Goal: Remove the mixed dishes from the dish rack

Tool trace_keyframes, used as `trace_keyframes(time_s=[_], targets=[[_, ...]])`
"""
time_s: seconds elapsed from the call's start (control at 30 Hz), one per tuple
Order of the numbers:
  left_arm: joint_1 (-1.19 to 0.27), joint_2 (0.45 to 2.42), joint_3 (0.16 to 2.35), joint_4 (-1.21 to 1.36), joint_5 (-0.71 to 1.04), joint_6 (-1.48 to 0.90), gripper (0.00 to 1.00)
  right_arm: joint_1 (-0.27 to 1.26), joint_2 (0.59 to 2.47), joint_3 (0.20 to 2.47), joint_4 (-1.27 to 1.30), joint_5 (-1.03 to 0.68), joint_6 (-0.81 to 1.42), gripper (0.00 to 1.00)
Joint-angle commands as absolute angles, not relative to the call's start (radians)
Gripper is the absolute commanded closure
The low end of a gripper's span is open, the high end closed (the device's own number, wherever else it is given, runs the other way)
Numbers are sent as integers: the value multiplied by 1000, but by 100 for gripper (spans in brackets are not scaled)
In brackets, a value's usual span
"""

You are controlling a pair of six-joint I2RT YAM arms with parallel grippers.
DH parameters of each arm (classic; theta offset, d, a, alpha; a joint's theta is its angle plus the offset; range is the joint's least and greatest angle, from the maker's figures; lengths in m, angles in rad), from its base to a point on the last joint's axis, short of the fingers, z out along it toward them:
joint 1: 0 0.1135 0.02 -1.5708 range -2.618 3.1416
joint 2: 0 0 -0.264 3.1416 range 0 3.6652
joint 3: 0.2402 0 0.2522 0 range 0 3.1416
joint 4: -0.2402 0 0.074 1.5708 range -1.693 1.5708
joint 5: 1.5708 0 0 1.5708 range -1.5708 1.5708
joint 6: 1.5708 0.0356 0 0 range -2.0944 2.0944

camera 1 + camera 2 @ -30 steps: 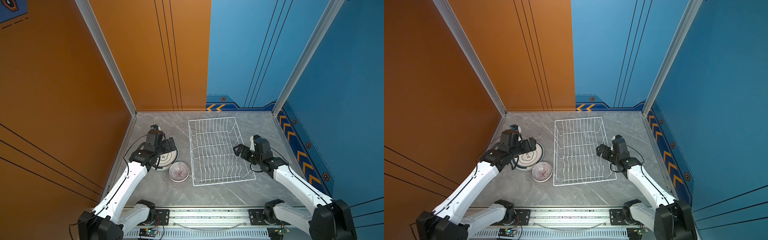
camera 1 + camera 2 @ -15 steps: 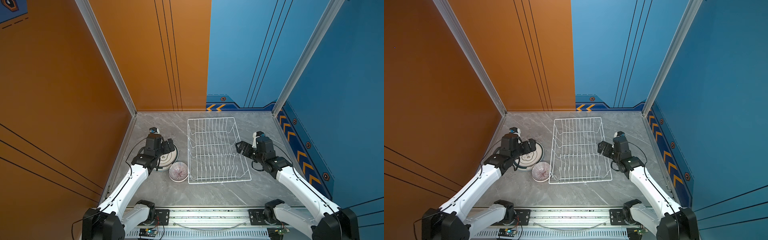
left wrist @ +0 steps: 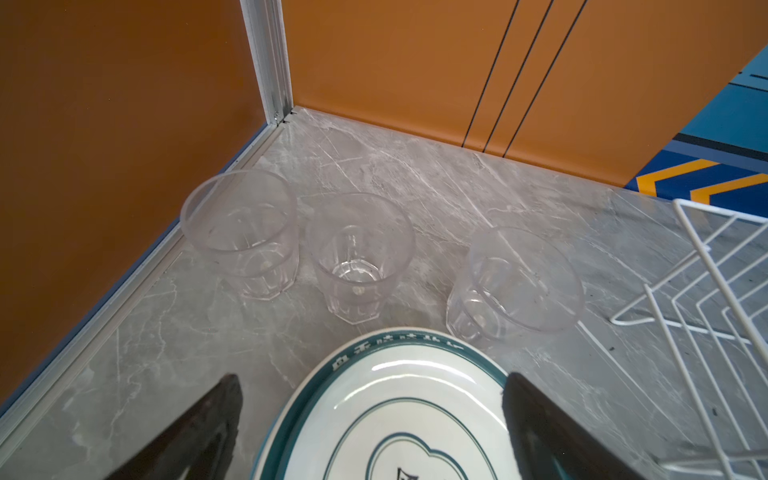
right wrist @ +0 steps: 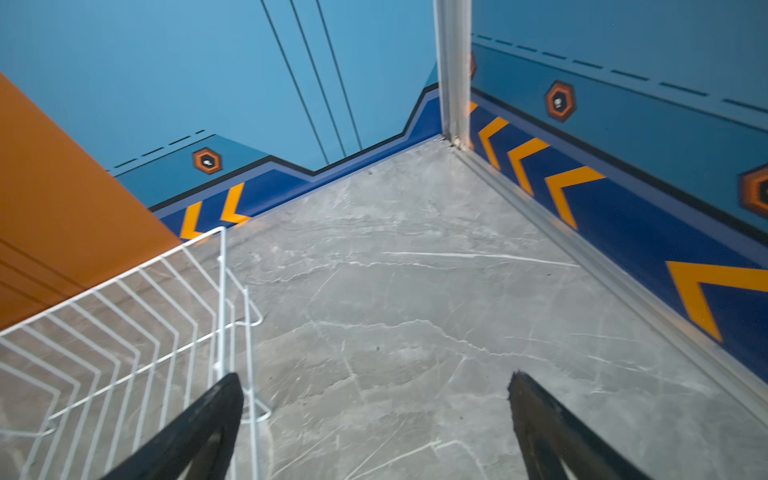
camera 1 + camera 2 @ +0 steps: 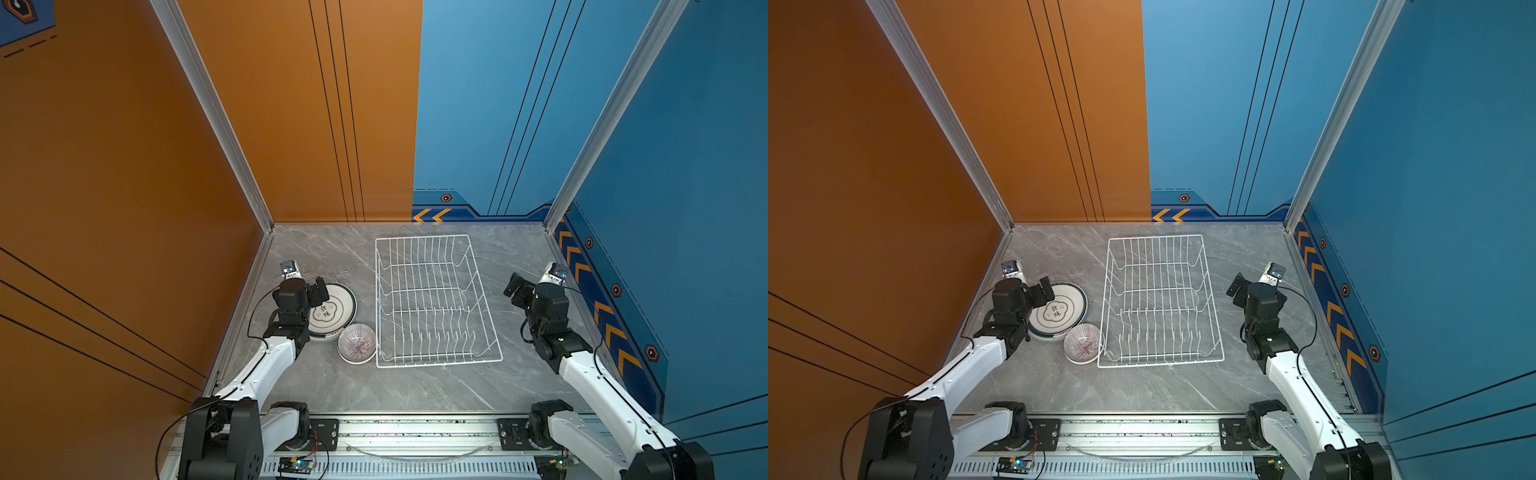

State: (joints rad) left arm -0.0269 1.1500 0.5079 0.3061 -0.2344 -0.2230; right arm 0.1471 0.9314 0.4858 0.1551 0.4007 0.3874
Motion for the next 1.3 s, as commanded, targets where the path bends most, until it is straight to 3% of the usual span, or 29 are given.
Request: trace_keyframes(time_s=[0.0,0.13,0.4,0.57,0.77,1.0,1.27], targets=[[-21,1172,464,409,-205,-147,2,126,926,399,349,620,324,0],[-20,1219,401,569,-232,-110,2,77,965,327,452,620,339,0],[-3,1352,333,793,-228,-77,2,36,1217,325,625,651,312,0],[0,1368,328,819,-206,-62,2,35,1343,391,606,642,292,0],[27,1477,271,1047,-184,-79,2,37,1431,429,660,619,261,0],[32,1562,314,1050,-74,-45,2,59,1454,416,733,546,188,0],[13,1562,321,1034,-151,-48,2,131,1518,480,705,536,80,0]])
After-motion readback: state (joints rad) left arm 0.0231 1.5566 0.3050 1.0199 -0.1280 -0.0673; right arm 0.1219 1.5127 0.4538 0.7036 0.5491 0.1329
